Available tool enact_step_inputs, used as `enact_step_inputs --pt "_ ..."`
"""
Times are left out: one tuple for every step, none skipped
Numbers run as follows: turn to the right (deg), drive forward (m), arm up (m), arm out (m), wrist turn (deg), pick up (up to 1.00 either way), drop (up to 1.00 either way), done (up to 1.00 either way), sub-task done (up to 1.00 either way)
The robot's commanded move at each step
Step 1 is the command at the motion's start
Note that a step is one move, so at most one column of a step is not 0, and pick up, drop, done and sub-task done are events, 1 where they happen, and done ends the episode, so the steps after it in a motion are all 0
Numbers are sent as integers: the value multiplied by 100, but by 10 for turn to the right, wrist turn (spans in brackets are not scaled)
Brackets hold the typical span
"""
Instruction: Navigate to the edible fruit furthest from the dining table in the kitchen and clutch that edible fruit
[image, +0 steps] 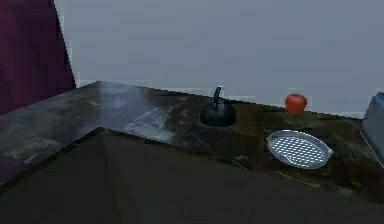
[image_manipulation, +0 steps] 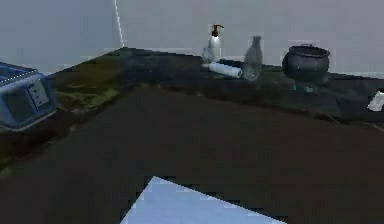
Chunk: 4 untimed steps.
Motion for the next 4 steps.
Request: enact_step_inputs --pt "0 5 0 0 0 0 0 0 0" --pt "-450 0 0 0 0 0 0 0 0" --pt "-150 0 0 0 0 0 0 0 0" --pt "450 0 0 0 0 0 0 0 0"
